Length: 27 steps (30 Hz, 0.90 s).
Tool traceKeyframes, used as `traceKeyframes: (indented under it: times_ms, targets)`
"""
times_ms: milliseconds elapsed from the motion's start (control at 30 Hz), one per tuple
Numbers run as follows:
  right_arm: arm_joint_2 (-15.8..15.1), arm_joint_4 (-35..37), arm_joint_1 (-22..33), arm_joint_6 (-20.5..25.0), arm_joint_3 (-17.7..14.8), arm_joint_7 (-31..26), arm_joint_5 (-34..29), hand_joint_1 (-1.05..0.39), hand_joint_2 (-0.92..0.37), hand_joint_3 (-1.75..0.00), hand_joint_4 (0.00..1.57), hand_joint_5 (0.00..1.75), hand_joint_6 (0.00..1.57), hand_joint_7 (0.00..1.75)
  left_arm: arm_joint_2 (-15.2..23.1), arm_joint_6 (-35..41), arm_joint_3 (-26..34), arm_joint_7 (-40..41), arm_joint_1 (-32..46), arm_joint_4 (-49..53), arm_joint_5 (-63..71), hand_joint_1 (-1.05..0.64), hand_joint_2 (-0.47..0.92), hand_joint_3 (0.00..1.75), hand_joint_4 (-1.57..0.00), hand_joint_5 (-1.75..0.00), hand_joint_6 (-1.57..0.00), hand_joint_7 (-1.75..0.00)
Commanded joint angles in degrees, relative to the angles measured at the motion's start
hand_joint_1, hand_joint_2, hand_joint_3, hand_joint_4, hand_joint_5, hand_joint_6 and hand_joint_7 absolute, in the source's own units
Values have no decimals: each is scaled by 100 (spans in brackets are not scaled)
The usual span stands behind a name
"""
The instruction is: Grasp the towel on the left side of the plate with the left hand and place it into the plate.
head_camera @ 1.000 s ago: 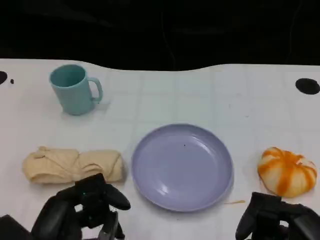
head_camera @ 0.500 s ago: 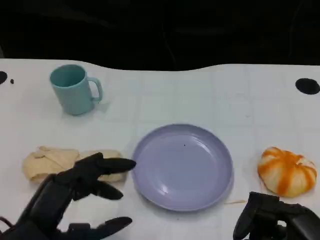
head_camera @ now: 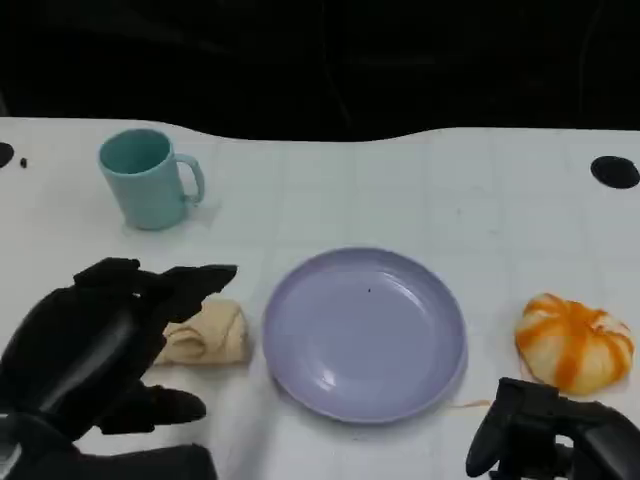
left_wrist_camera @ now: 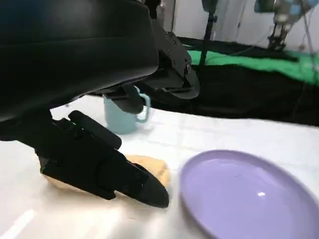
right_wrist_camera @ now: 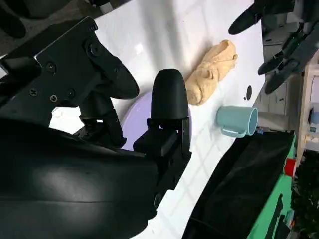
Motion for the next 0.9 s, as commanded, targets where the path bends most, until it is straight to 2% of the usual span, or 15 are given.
traceKeyframes:
  times_ms: [33, 133, 300, 500, 900]
  targets:
    - [-23, -40, -15, 27, -23, -14, 24, -9, -38, -139, 80, 174, 71, 146, 170, 152, -229, -212, -287, 232, 728, -58, 87, 1, -23, -41, -32, -1]
    - [-23, -55, -21, 36, -3, -19, 4, -8, -39, -138, 81, 174, 71, 146, 151, 282, -356, -311, -481, 413, 1072, -58, 87, 0, -25, -34, -31, 0]
    - [-32, -169, -19, 209, -2, -30, 21, -2, -46, -131, 78, 175, 68, 147, 119, 436, -682, -368, -1037, 1284, 1511, -60, 88, 0, -31, -30, -34, -1]
    - [-29, -192, -37, 249, -14, -32, 17, 1, -51, -128, 76, 175, 64, 149, 53, 632, -1088, -305, -1676, 2456, 1729, -59, 88, 0, -42, -15, -36, 0]
    - [-39, -259, -49, 369, -24, -21, 45, 4, -56, -121, 76, 175, 61, 151, -290, 648, -1838, 399, -2875, 5152, 1598, -54, 90, 1, -50, -7, -35, 0]
